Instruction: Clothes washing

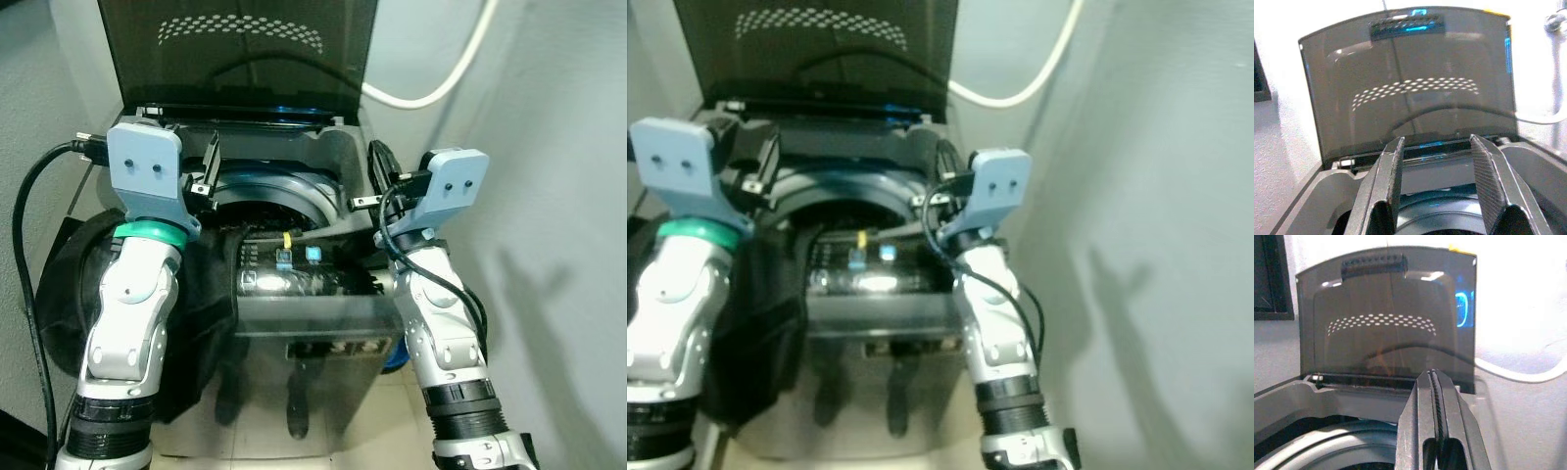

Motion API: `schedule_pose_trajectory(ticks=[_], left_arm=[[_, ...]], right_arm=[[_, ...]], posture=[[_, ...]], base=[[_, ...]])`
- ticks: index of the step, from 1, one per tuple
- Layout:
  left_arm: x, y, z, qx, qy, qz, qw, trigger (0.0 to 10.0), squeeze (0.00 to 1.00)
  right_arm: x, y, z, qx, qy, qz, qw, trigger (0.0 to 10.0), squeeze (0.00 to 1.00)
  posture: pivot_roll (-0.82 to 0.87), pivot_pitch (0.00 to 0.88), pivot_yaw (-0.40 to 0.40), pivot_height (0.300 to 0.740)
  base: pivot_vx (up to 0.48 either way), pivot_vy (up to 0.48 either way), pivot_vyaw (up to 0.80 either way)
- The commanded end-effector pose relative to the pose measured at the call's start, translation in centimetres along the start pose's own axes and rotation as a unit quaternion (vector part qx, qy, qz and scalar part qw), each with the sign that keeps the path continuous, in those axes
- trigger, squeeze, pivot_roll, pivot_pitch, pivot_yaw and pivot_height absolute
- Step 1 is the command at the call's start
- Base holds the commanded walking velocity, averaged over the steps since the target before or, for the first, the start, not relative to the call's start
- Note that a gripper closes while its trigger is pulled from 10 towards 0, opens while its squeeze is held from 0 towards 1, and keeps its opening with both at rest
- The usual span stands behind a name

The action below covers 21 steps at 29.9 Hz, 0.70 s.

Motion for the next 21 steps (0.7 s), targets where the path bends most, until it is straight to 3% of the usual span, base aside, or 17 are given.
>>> schedule_pose_trajectory(ticks=[1, 15, 21], left_arm=[[-0.35, -0.19, 0.23, 0.0, 0.005, 0.0, 1.0, 10.0, 0.0], [-0.39, -0.31, 0.08, 0.0, 0.005, 0.001, 1.0, 10.0, 0.0], [-0.55, -0.8, 0.08, -0.008, 0.008, 0.001, 1.0, 10.0, 0.0]], right_arm=[[-0.63, -0.35, 0.39, -0.005, 0.015, 0.004, 1.0, 10.0, 0.0], [-0.88, -0.3, 0.46, 0.002, 0.022, 0.015, 1.0, 10.0, 0.0], [-1.27, 0.09, 0.66, 0.023, 0.032, 0.026, 0.999, 10.0, 0.0]], posture=[[0.07, 0.07, 0.006, 0.74], [0.07, 0.068, 0.007, 0.74], [0.06, 0.065, 0.005, 0.74]], base=[[-0.375, 0.0, 0.0], [-0.358, 0.0, 0.0], [0.0, 0.0, 0.78]])
Point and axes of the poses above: a point about 5 cm out from each wrist's last joint towards the gripper, its own z axis pointing back from the gripper into the wrist, its own x axis along the axis of the wrist's last joint, y = z × x, the point moved 3 cm from there along -z, pointing out of the wrist towards the gripper, and after that the axes turned 12 degrees about -z, right-handed, at the moved point
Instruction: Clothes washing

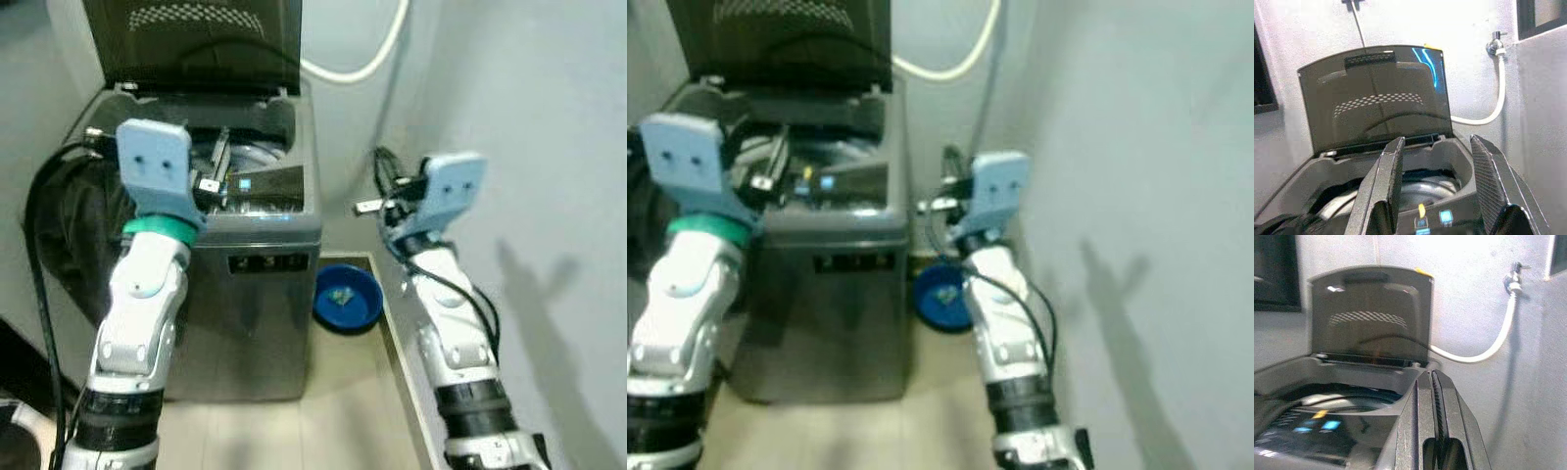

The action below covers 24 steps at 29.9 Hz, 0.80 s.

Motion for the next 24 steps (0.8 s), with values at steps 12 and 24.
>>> schedule_pose_trajectory(ticks=[12, 24], left_arm=[[-2.3, -2.0, 1.9, -0.04, 0.045, -0.001, 0.998, 10.0, 0.0], [-6.2, -4.3, 5.5, -0.084, 0.123, -0.002, 0.989, 10.0, 0.0]], right_arm=[[-3.0, 1.5, 1.8, 0.051, 0.06, 0.008, 0.997, 10.0, 0.0], [-8.5, 0.5, 6.3, 0.036, 0.165, 0.009, 0.986, 10.0, 0.0]], posture=[[0.06, 0.065, 0.003, 0.74], [0.07, 0.068, 0.002, 0.74]], base=[[0.0, 0.0, 0.79], [0.0, 0.0, 0.79]])
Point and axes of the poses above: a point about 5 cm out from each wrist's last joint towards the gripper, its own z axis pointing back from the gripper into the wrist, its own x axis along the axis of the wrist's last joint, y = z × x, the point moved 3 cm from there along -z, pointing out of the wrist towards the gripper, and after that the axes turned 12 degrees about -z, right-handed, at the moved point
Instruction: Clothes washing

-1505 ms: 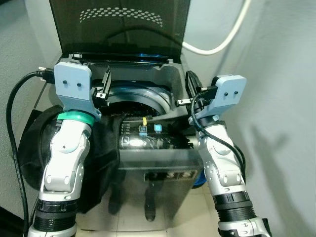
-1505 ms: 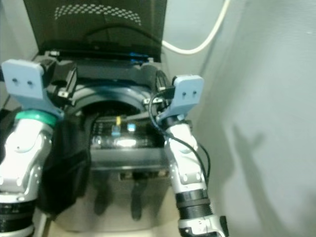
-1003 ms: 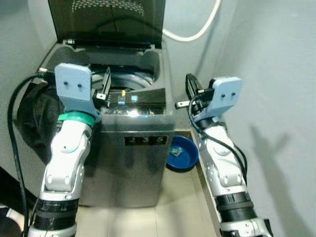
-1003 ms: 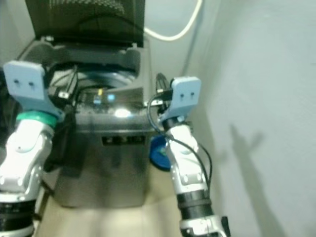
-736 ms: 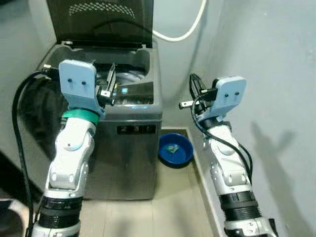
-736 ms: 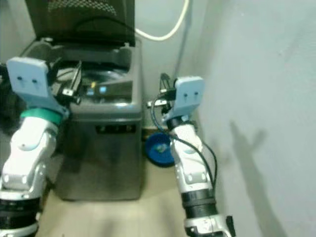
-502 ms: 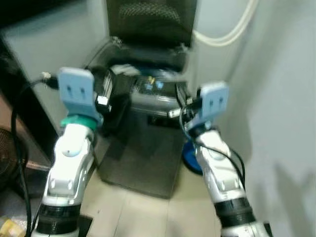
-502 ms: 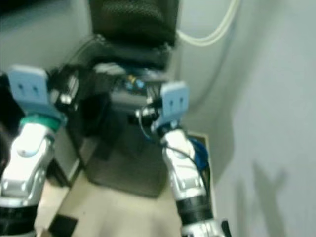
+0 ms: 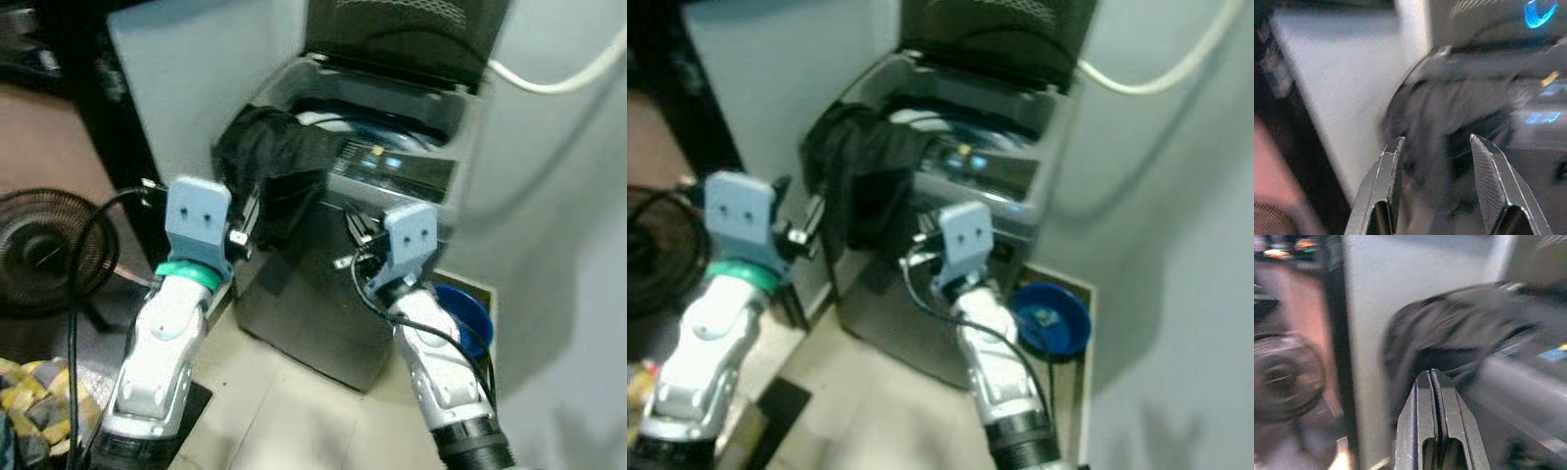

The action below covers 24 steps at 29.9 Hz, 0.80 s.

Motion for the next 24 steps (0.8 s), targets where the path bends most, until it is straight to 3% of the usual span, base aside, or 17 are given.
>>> schedule_pose_trajectory(ticks=[1, 4, 5, 6, 7, 9, 10, 11, 12, 13, 16, 17, 19, 24], left_arm=[[-1.0, -1.1, 0.5, -0.017, 0.018, 0.003, 1.0, 10.0, 0.0], [-3.6, -2.0, 1.9, -0.028, 0.067, 0.012, 0.997, 10.0, 0.0], [-3.6, -2.0, 1.9, -0.028, 0.067, 0.012, 0.997, 10.0, 0.0], [-5.4, -2.7, 3.0, -0.04, 0.102, 0.011, 0.994, 10.0, 0.0], [-6.1, -3.0, 3.4, -0.046, 0.114, 0.008, 0.992, 10.0, 0.0], [-6.5, -3.2, 3.6, -0.049, 0.12, 0.006, 0.991, 10.0, 0.0], [-7.6, -3.6, 4.3, -0.055, 0.141, 0.007, 0.988, 10.0, 0.0], [-7.6, -3.6, 4.3, -0.055, 0.141, 0.007, 0.988, 10.0, 0.0], [-9.0, -4.0, 5.1, -0.06, 0.167, 0.01, 0.984, 10.0, 0.0], [-9.0, -4.0, 5.1, -0.06, 0.167, 0.01, 0.984, 10.0, 0.0], [-12.4, -5.0, 7.7, -0.074, 0.241, 0.027, 0.967, 10.0, 0.0], [-12.4, -5.0, 7.7, -0.074, 0.241, 0.027, 0.967, 10.0, 0.0], [-13.6, -5.6, 8.8, -0.085, 0.265, 0.028, 0.96, 10.0, 0.0], [-14.7, -6.4, 9.8, -0.103, 0.274, 0.007, 0.956, 10.0, 0.0]], right_arm=[[-2.1, -0.9, 1.3, -0.017, 0.039, 0.002, 0.999, 10.0, 0.0], [-5.3, -2.6, 3.4, -0.062, 0.094, -0.014, 0.993, 10.0, 0.0], [-5.3, -2.6, 3.4, -0.062, 0.094, -0.014, 0.993, 10.0, 0.0], [-7.6, -3.9, 5.3, -0.093, 0.137, -0.018, 0.986, 10.0, 0.0], [-8.4, -4.4, 6.0, -0.103, 0.153, -0.016, 0.983, 10.0, 0.0], [-8.9, -4.6, 6.5, -0.108, 0.162, -0.014, 0.981, 10.0, 0.0], [-10.1, -5.2, 7.7, -0.122, 0.188, -0.013, 0.974, 10.0, 0.0], [-10.1, -5.2, 7.7, -0.122, 0.188, -0.013, 0.974, 10.0, 0.0], [-11.4, -5.7, 9.1, -0.133, 0.219, -0.009, 0.967, 10.0, 0.0], [-11.4, -5.7, 9.1, -0.133, 0.219, -0.009, 0.967, 10.0, 0.0], [-14.5, -6.5, 13.2, -0.162, 0.292, -0.007, 0.943, 10.0, 0.0], [-14.5, -6.5, 13.2, -0.162, 0.292, -0.007, 0.943, 10.0, 0.0], [-15.6, -6.6, 14.8, -0.171, 0.319, -0.005, 0.932, 10.0, 0.0], [-16.4, -6.6, 16.1, -0.176, 0.339, -0.001, 0.924, 10.0, 0.0]], posture=[[0.07, 0.068, 0.002, 0.74], [0.07, 0.071, 0.001, 0.74], [0.07, 0.071, 0.001, 0.74], [0.07, 0.073, 0.002, 0.74], [0.07, 0.073, 0.002, 0.74], [0.07, 0.073, 0.002, 0.74], [0.07, 0.074, 0.003, 0.74], [0.07, 0.074, 0.003, 0.74], [0.06, 0.074, 0.004, 0.74], [0.06, 0.074, 0.004, 0.74], [0.06, 0.074, 0.003, 0.74], [0.06, 0.074, 0.003, 0.74], [0.06, 0.075, 0.002, 0.74], [0.06, 0.075, 0.004, 0.74]], base=[[0.0, 0.0, 0.78], [0.0, 0.0, 0.78], [0.0, 0.0, 0.78], [0.0, 0.0, 0.78], [0.0, 0.0, 0.78], [0.0, 0.0, 0.78], [0.0, 0.0, 0.78], [0.0, 0.0, 0.78], [0.0, 0.0, 0.78], [0.0, 0.0, 0.78], [0.0, 0.0, 0.78], [0.0, 0.0, 0.78], [0.0, 0.0, 0.78], [0.0, 0.0, 0.78]])
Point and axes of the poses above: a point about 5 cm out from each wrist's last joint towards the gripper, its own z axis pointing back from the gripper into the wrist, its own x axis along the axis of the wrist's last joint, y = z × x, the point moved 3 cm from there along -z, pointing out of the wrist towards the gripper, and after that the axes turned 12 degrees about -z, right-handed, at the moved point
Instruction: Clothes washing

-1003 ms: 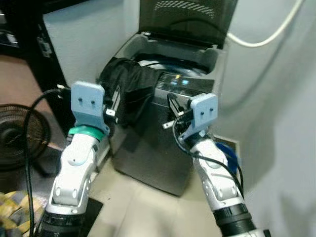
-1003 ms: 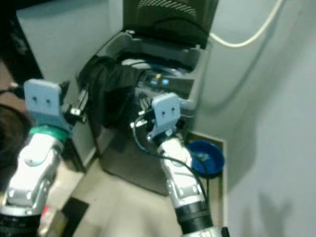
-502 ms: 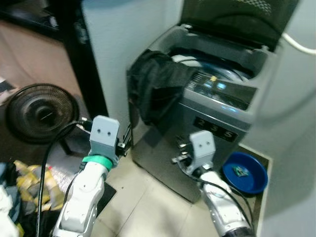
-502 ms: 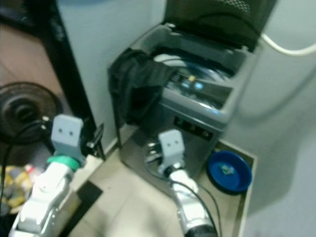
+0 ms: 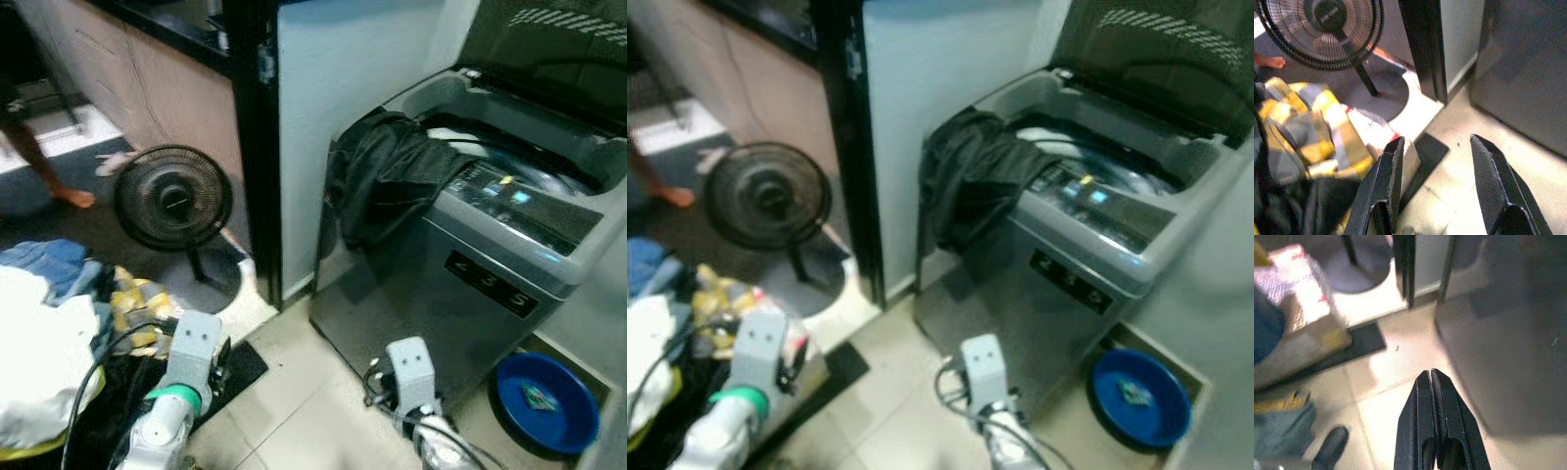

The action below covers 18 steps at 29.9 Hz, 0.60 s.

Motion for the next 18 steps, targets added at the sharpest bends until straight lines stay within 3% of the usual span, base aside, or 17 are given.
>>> schedule_pose_trajectory(ticks=[1, 18], left_arm=[[-0.5, -0.29, 0.13, -0.005, 0.003, -0.011, 1.0, 10.0, 0.0], [-0.92, -0.97, 0.03, -0.019, -0.004, -0.028, 0.999, 10.0, 0.0]], right_arm=[[-0.23, -0.34, 0.13, -0.005, 0.001, 0.007, 1.0, 10.0, 0.0], [0.55, 0.22, -0.52, 0.005, -0.016, 0.014, 1.0, 10.0, 0.0]], posture=[[0.06, 0.075, 0.004, 0.74], [0.06, 0.07, 0.002, 0.74]], base=[[0.0, 0.0, 0.77], [0.0, 0.0, 0.77]])
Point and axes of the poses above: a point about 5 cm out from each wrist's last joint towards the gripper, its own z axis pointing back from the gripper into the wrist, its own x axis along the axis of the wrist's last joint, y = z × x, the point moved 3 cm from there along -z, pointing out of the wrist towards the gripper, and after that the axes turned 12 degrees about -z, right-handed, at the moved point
